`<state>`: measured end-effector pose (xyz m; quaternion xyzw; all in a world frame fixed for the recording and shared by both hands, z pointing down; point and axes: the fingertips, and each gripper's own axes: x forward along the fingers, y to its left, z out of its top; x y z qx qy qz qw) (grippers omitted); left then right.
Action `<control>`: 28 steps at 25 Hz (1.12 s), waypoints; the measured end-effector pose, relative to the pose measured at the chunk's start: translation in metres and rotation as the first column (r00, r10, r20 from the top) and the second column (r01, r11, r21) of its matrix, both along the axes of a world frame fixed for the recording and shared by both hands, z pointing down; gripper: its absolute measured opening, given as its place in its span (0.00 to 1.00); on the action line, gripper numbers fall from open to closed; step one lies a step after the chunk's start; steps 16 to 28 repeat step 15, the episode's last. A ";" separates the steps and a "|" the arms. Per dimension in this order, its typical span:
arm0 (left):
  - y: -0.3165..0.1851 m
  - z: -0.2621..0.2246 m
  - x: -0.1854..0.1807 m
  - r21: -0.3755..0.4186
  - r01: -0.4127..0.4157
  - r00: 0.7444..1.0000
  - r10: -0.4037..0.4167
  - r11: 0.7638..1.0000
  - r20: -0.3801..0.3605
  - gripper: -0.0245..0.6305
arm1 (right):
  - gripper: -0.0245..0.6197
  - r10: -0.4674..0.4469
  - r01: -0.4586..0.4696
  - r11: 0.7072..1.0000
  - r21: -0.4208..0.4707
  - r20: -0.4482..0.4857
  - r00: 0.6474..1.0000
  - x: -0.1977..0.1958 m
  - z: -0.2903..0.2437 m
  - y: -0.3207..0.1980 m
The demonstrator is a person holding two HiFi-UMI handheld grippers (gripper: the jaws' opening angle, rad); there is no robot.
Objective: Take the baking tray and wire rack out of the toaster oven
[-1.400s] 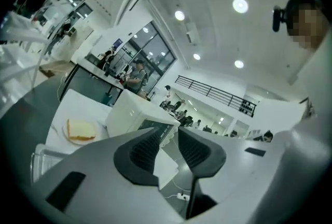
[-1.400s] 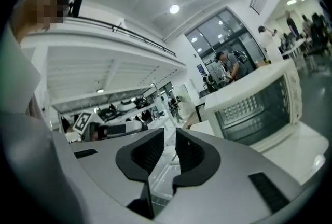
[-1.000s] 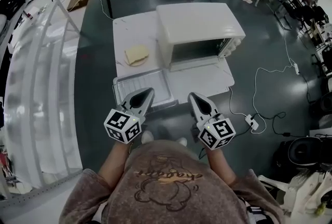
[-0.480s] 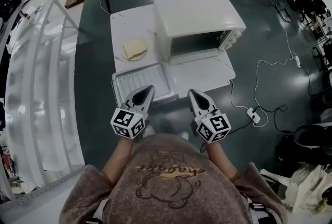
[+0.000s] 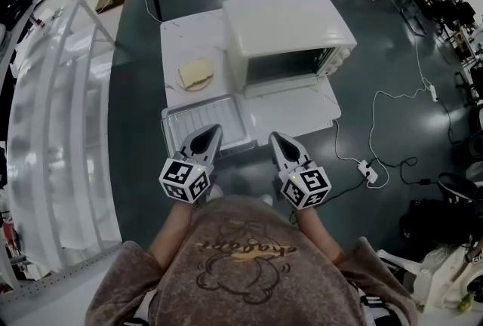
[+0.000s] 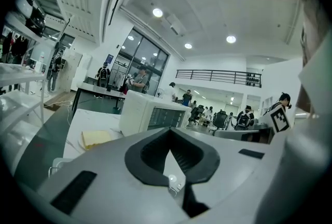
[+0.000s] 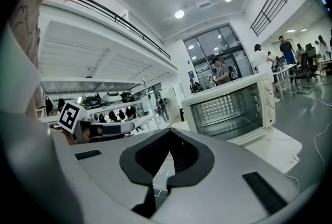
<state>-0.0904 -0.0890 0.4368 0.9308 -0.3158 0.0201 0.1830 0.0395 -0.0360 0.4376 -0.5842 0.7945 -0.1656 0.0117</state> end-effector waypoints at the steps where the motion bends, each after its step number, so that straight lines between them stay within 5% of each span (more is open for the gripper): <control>1: 0.000 0.000 -0.001 -0.003 0.005 1.000 -0.005 1.000 -0.003 0.04 | 0.04 -0.001 0.001 1.000 -0.001 0.002 1.000 0.000 0.000 0.000; 28: 0.001 0.001 -0.008 -0.022 0.059 0.998 -0.059 0.998 -0.014 0.04 | 0.04 -0.025 0.025 1.000 0.004 -0.015 1.000 -0.003 -0.009 -0.006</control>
